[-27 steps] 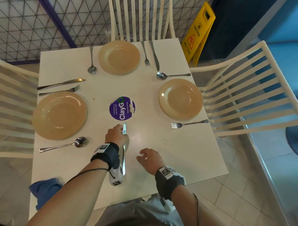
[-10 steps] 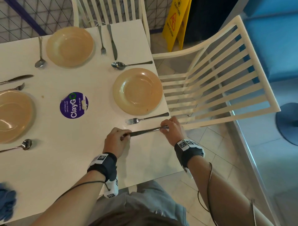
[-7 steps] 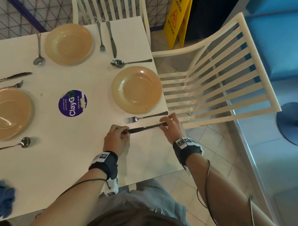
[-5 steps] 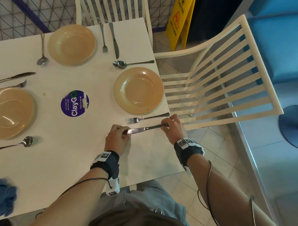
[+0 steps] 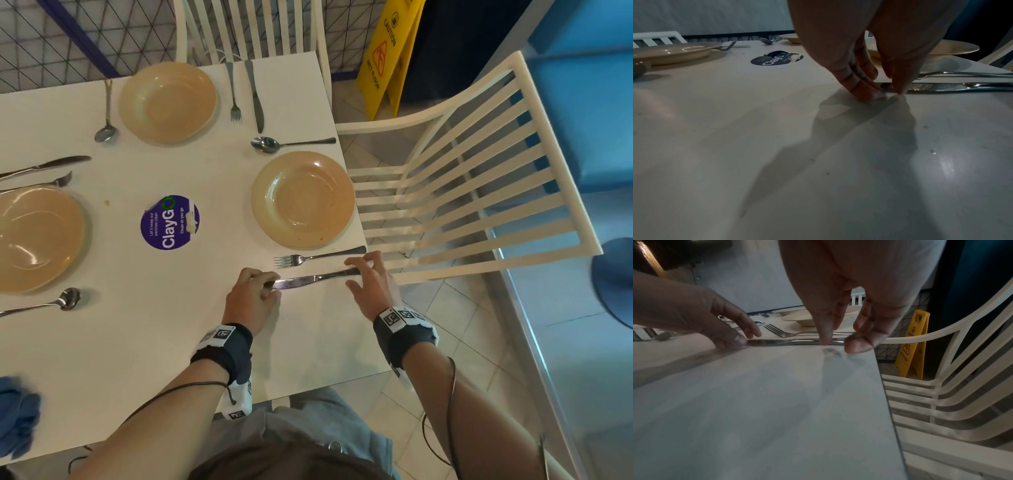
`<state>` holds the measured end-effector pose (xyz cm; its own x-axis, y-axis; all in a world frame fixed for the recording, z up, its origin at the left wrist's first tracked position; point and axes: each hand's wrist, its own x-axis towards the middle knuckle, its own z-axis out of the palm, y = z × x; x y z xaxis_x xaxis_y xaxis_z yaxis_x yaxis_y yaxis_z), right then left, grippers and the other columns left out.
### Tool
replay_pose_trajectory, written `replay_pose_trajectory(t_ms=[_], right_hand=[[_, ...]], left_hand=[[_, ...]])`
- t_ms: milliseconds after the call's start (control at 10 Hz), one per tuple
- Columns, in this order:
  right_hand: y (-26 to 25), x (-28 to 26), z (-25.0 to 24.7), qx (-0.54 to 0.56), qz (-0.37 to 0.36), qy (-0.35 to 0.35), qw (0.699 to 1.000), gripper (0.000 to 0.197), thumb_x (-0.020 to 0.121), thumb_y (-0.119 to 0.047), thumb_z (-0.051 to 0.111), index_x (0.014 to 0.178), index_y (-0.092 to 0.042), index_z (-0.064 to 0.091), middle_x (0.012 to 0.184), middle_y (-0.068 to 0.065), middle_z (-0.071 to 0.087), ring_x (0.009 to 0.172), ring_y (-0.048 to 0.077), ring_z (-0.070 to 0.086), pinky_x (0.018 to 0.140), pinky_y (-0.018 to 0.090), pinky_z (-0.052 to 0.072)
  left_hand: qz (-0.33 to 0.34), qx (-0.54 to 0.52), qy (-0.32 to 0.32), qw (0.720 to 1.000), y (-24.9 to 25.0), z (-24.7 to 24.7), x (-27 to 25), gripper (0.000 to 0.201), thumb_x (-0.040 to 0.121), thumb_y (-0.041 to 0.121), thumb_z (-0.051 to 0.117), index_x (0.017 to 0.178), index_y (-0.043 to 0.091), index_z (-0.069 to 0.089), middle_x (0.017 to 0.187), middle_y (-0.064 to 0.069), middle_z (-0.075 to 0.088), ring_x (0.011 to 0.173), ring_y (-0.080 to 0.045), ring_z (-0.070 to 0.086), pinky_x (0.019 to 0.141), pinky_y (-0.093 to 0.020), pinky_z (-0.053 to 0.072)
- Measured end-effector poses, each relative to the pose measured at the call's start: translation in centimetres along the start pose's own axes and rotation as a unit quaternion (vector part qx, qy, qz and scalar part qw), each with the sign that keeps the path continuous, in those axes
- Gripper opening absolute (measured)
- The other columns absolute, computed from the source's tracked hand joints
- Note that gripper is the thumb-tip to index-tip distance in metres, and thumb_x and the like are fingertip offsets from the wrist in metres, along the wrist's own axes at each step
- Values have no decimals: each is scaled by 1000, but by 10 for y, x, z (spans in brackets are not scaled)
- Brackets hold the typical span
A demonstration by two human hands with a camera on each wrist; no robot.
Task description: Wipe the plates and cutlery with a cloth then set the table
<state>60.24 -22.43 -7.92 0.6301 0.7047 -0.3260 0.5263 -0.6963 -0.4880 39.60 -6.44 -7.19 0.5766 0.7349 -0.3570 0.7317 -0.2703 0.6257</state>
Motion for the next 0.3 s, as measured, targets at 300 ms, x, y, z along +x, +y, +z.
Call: replay_pose_trajectory(t_ms=[300], right_hand=[[-31, -64, 25, -16, -57, -51, 997, 38, 94, -31, 64, 132, -30, 57, 134, -2, 44, 90, 19, 66, 82, 34, 57]], left_hand=[[-29, -15, 16, 999, -36, -37, -22, 35, 87, 21, 77, 120, 30, 70, 117, 11, 50, 74, -5, 61, 84, -28, 48]])
